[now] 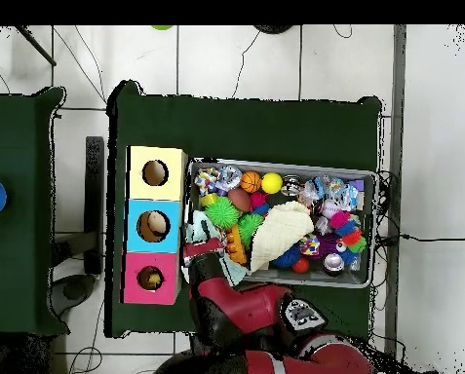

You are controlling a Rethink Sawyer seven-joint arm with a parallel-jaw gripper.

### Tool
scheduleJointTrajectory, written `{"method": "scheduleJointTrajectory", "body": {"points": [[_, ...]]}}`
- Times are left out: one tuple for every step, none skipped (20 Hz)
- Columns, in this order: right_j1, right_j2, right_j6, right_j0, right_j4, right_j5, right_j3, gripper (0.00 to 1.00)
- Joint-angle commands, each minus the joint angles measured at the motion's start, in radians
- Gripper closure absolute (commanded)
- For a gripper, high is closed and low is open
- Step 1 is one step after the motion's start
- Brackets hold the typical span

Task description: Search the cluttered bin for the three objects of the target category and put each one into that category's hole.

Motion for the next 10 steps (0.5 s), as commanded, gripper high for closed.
{"method": "scheduleJointTrajectory", "body": {"points": [[0.005,0.124,0.179,-0.027,-0.022,0.145,-0.171,0.00],[0.005,0.125,0.178,-0.028,-0.021,0.157,-0.168,0.00],[0.001,0.125,0.176,-0.030,-0.021,0.168,-0.162,0.00],[-0.013,0.131,0.178,-0.036,-0.021,0.197,-0.148,0.00],[-0.036,0.139,0.181,-0.044,-0.022,0.231,-0.130,0.00],[-0.059,0.147,0.183,-0.052,-0.023,0.265,-0.112,0.00],[-0.083,0.157,0.185,-0.061,-0.027,0.286,-0.096,0.00],[-0.126,0.177,0.189,-0.079,-0.034,0.327,-0.067,0.00],[-0.146,0.188,0.189,-0.089,-0.035,0.346,-0.053,0.00],[-0.177,0.197,0.189,-0.100,-0.034,0.366,-0.031,0.00]]}}
